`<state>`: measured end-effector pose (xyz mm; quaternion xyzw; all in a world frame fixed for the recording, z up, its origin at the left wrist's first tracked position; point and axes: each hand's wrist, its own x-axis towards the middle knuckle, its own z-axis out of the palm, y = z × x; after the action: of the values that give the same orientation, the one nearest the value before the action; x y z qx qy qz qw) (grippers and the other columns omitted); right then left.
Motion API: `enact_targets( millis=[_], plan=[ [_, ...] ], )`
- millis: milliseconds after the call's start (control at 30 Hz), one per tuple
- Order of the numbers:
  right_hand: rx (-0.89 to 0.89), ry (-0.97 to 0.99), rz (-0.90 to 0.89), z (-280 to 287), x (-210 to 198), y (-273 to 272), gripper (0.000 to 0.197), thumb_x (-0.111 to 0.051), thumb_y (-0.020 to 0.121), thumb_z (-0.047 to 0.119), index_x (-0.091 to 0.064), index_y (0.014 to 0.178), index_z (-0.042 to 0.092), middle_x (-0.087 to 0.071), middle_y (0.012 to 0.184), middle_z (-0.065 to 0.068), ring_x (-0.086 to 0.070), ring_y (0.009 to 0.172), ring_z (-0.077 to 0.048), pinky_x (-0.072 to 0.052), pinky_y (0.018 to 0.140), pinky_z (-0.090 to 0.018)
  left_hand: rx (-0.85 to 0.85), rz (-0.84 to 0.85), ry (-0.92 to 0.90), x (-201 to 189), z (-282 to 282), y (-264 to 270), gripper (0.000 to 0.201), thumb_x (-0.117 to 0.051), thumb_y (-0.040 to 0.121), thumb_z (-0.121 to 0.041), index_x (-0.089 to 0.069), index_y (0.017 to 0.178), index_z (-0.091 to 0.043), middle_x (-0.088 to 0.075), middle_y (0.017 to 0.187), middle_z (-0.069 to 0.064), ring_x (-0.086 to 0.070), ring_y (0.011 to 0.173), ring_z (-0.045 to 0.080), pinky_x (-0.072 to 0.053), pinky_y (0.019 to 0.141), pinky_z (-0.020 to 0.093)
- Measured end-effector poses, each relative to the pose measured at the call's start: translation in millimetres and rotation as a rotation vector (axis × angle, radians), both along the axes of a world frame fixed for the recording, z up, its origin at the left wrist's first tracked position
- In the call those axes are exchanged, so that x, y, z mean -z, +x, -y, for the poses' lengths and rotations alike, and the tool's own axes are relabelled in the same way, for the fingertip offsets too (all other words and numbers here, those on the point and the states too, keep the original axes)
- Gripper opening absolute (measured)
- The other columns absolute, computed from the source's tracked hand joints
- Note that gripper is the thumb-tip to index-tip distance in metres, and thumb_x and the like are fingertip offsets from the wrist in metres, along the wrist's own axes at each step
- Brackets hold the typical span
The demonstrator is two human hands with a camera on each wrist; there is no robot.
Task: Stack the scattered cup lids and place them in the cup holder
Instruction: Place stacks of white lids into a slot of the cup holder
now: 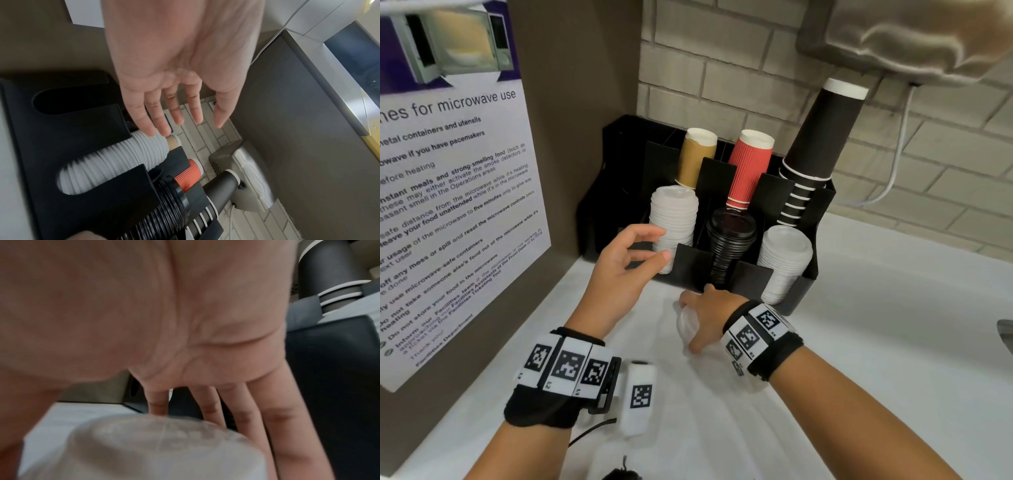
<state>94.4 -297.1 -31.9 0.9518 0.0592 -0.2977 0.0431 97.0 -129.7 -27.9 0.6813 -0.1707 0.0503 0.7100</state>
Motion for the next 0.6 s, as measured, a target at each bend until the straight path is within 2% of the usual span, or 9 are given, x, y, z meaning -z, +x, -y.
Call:
enact_targets(
  millis=[100, 200, 267, 300, 367, 433, 467, 533, 600],
  plan=[
    [0.001, 0.0, -0.008, 1.9, -0.8, -1.2, 0.089, -0.078, 0.069, 0.045, -0.027, 0.141, 0.028, -0.034, 0.127, -0.013, -0.051, 0.106, -0.034, -0.053, 0.085, -0.044, 0.021, -0.005, -0.005, 0.9, 2.0, -0.3, 0.028, -0.067, 0.089, -0.012, -0.063, 0.105, -0.035, -0.062, 0.112, -0.015, -0.065, 0.09, 0.006, -0.05, 0.077, 0.019],
    [0.05, 0.155, 0.065, 13.8, -19.3, -1.9, 0.08, -0.077, 0.069, 0.045, -0.031, 0.132, 0.035, -0.037, 0.122, -0.008, -0.049, 0.096, -0.027, -0.049, 0.078, -0.037, 0.04, -0.011, 0.01, 0.5, 2.6, -1.6, 0.027, -0.068, 0.088, -0.015, -0.063, 0.105, -0.035, -0.062, 0.113, -0.011, -0.064, 0.092, 0.007, -0.05, 0.083, 0.023],
    [0.093, 0.414, 0.194, 26.1, -37.7, -6.7, 0.071, -0.077, 0.069, 0.038, -0.034, 0.125, 0.037, -0.042, 0.116, -0.005, -0.051, 0.097, -0.023, -0.046, 0.077, -0.033, 0.045, -0.021, 0.023, -2.0, 2.6, -2.7, 0.028, -0.072, 0.086, -0.02, -0.062, 0.107, -0.036, -0.062, 0.115, -0.009, -0.064, 0.093, 0.006, -0.048, 0.085, 0.026],
    [0.112, 0.581, 0.258, 31.5, -45.8, -11.2, 0.068, -0.078, 0.069, 0.033, -0.035, 0.122, 0.037, -0.046, 0.113, -0.002, -0.051, 0.097, -0.02, -0.045, 0.076, -0.029, 0.073, -0.035, 0.026, -3.3, 2.8, -3.5, 0.035, -0.077, 0.081, -0.027, -0.061, 0.11, -0.037, -0.061, 0.117, -0.009, -0.064, 0.094, 0.005, -0.048, 0.085, 0.026],
    [0.154, 0.916, 0.337, 36.2, -57.9, -24.3, 0.066, -0.078, 0.07, 0.026, -0.037, 0.12, 0.037, -0.051, 0.108, 0.005, -0.055, 0.093, -0.014, -0.047, 0.073, -0.023, 0.224, -0.082, 0.053, -4.5, 5.1, -7.2, 0.069, -0.083, 0.063, -0.041, -0.053, 0.125, -0.042, -0.056, 0.128, -0.01, -0.062, 0.106, 0.005, -0.05, 0.089, 0.028],
    [0.196, 1.14, 0.356, 36.2, -61.8, -38.4, 0.068, -0.076, 0.068, 0.023, -0.037, 0.12, 0.04, -0.055, 0.112, 0.003, -0.061, 0.096, -0.016, -0.054, 0.08, -0.028, 0.405, -0.102, 0.073, -4.5, 11.8, -14.1, 0.097, -0.085, 0.054, -0.042, -0.038, 0.138, -0.05, -0.046, 0.142, -0.013, -0.056, 0.121, 0.011, -0.051, 0.096, 0.036],
    [0.205, 1.201, 0.367, 35.8, -61.1, -44.4, 0.069, -0.077, 0.068, 0.022, -0.037, 0.121, 0.041, -0.056, 0.116, -0.001, -0.063, 0.1, -0.02, -0.055, 0.085, -0.034, 0.458, -0.096, 0.058, -4.5, 15.7, -17.7, 0.103, -0.086, 0.054, -0.038, -0.033, 0.142, -0.051, -0.044, 0.145, -0.014, -0.055, 0.125, 0.013, -0.052, 0.096, 0.039],
    [0.221, 1.273, 0.395, 35.4, -58.7, -53.8, 0.069, -0.078, 0.068, 0.022, -0.039, 0.121, 0.041, -0.056, 0.122, -0.004, -0.063, 0.105, -0.024, -0.055, 0.088, -0.043, 0.486, -0.076, 0.005, -5.3, 21.8, -22.8, 0.104, -0.087, 0.057, -0.032, -0.032, 0.144, -0.048, -0.047, 0.142, -0.018, -0.056, 0.124, 0.014, -0.054, 0.093, 0.04],
    [0.254, 1.324, 0.402, 37.8, -57.4, -59.5, 0.068, -0.08, 0.068, 0.024, -0.042, 0.122, 0.04, -0.056, 0.124, -0.003, -0.063, 0.106, -0.024, -0.055, 0.088, -0.045, 0.476, -0.043, -0.02, -6.1, 26.0, -25.0, 0.094, -0.086, 0.06, -0.031, -0.039, 0.141, -0.044, -0.051, 0.137, -0.02, -0.058, 0.121, 0.014, -0.056, 0.087, 0.036]
  ],
)
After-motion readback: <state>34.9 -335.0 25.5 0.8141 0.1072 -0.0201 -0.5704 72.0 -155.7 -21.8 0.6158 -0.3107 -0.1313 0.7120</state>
